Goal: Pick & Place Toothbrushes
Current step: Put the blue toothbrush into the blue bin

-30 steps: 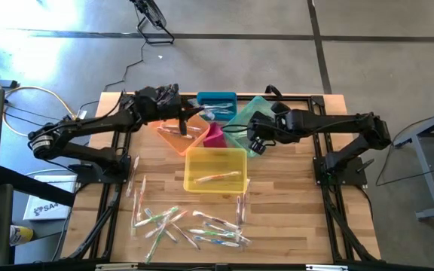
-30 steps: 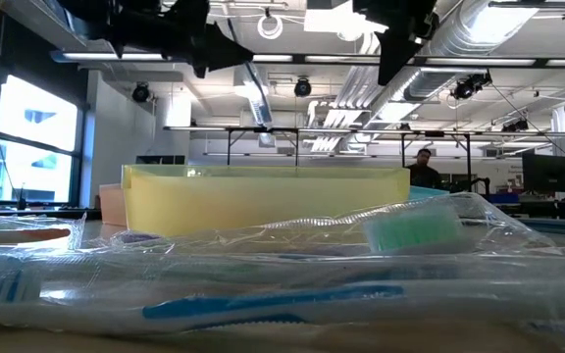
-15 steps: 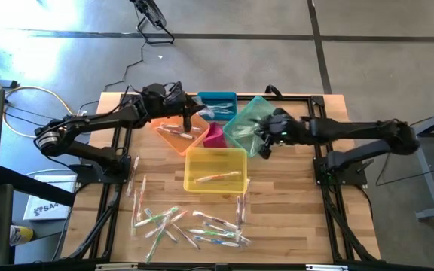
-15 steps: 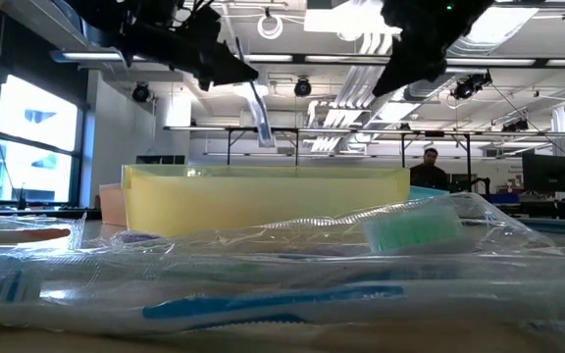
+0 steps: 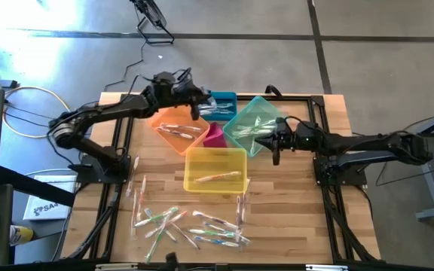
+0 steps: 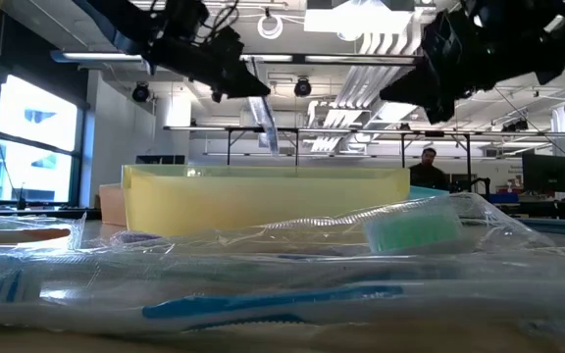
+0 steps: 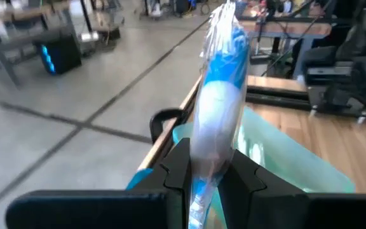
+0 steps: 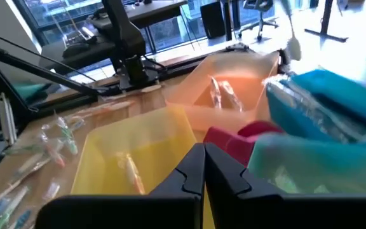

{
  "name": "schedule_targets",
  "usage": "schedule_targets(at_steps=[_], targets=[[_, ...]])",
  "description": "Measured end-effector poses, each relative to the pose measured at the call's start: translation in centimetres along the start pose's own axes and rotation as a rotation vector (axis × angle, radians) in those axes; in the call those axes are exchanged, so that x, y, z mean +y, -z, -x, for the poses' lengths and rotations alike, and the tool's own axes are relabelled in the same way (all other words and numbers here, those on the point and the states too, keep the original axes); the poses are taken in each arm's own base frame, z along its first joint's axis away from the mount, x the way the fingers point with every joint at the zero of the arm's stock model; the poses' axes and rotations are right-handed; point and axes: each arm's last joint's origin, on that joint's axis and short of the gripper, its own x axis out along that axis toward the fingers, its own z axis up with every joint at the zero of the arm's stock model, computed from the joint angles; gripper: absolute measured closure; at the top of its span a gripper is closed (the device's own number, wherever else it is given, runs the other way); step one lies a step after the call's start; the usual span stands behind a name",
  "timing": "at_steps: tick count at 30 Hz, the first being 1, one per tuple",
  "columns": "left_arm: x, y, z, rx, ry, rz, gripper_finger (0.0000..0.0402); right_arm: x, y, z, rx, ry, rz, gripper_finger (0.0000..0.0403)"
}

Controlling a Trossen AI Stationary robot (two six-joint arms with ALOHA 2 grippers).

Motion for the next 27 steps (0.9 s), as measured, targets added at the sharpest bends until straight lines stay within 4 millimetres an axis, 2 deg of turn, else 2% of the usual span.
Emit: schedule_targets(at_steps=[5,14,23,27], targets=[[1.6,0.8,-2.7,-0.056,-0.045,0.118,0.0355,-0.4,1.7,0.3,-0.013,-0.002,-0.012,0.0401],[4.5,4.5,-5.2,-0.043,-0.129,0.264,0.0355,-0.4,2.0,0.3,-0.021,-0.004,0.001,0.0401],[4.8,8.4,-7.5,-0.009,-0.171,0.387,0.0355,-0.4,2.0,0.3,-0.021,-0.003,0.002,0.0401],[5.0,9.3,-7.9,0.008,-0.223,0.411,0.0355,-0.4,2.0,0.3,-0.022,0.005,-0.002,0.0401]])
